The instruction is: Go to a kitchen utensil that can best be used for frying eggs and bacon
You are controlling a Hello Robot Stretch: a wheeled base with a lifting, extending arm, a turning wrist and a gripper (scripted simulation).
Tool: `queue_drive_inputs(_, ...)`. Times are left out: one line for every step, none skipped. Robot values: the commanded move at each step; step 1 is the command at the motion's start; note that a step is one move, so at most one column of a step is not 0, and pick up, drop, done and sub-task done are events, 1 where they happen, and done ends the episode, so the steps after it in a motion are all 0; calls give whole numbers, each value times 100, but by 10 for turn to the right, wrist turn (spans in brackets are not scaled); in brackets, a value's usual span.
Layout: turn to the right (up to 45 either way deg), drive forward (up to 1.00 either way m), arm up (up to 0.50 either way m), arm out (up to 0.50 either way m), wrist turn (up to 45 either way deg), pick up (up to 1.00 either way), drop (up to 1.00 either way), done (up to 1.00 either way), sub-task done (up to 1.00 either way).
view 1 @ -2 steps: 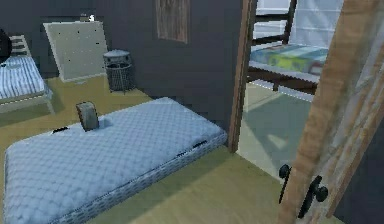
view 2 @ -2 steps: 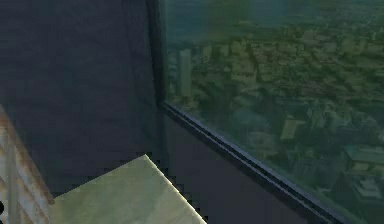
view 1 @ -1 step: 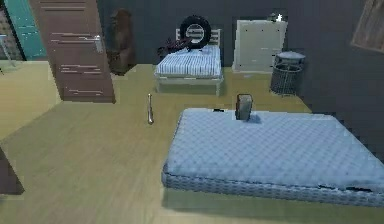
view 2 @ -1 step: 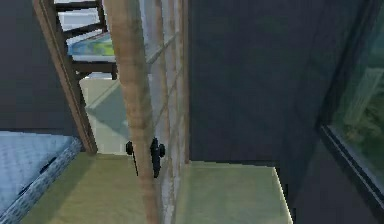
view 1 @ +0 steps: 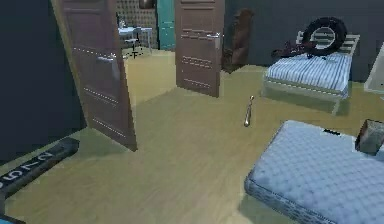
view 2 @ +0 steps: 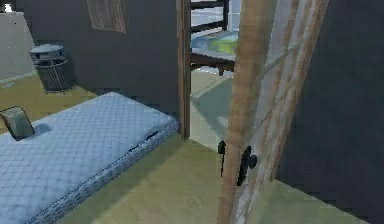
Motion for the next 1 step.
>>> queue_drive_inputs(0, 100, 0, 0, 0, 0, 0, 0, 0)
